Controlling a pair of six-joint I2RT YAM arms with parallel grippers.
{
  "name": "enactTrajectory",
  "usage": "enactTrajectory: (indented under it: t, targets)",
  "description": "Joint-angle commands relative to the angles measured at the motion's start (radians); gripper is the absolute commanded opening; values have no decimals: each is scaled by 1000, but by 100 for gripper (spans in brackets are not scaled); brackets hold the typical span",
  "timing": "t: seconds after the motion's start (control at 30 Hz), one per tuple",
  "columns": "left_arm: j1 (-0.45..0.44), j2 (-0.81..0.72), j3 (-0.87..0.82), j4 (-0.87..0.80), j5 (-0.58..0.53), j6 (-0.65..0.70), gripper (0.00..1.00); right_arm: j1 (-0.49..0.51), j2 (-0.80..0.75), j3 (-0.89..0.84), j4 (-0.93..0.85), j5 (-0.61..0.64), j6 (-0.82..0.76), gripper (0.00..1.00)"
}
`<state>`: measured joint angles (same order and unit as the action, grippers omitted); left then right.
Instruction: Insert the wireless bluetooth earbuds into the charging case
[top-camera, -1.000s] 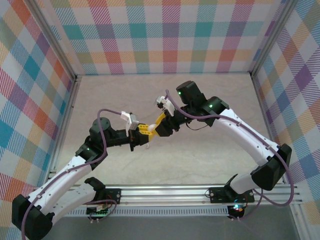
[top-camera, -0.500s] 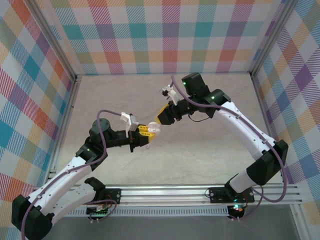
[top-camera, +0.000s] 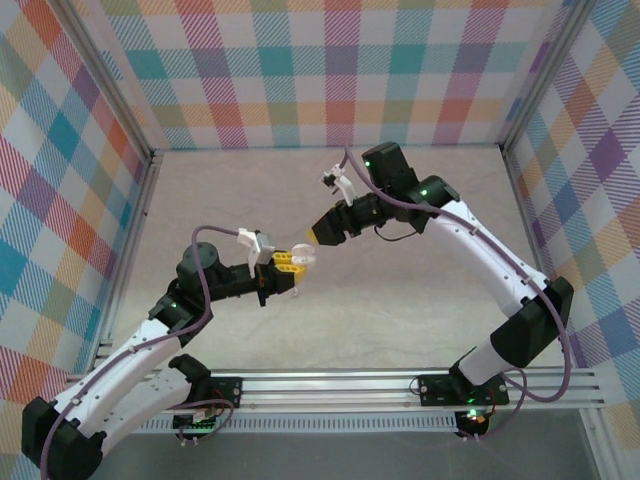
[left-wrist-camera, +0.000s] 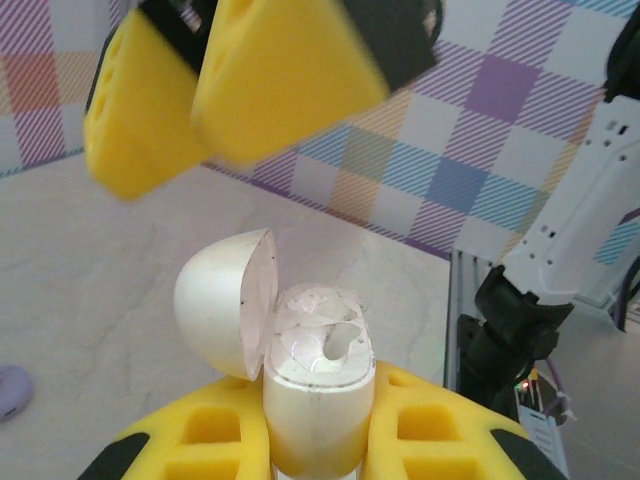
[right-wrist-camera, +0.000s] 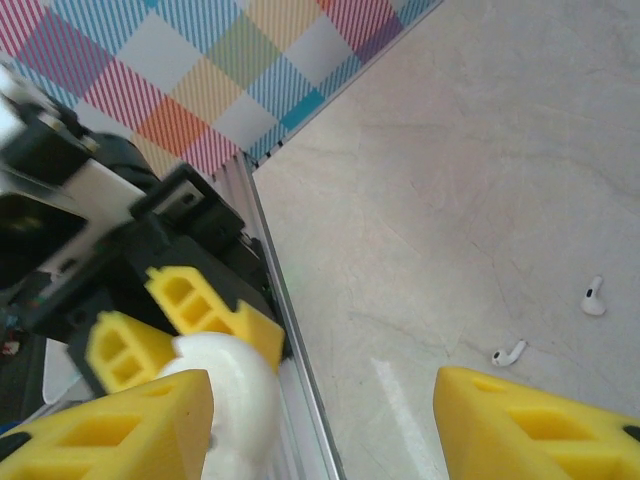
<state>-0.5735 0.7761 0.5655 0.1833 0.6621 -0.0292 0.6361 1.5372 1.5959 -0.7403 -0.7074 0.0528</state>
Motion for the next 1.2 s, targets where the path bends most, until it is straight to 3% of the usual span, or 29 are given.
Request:
enactTrajectory:
  t: [0.0,0.2,0.4,0.53,0.7,0.83,1.17]
  targets:
    - [12,-29,-31,-8,-67,16,0,-21,-21,32,30,-18,79,62]
    - [39,-99,-111,-1,-166,-21,0,-62,-51,1,96,10,201,62]
    - [65,-205,-169,-53,-258,-50,0,-69,-36,-77,68,239,194,56]
    - [69,-285,-179,-127,-314,-35,0,-58,63,-79,15,338,334,49]
    - [70,-345,-176,-186,-360,-7,0,58,187,-63,18,422,472,42]
    - [70,-356,-172,-203,-369,13,0,116,289,-67,95,372,618,33]
    - [70,-360,-151,-248,-371,39,0,252,484,3,-3,503,479,39]
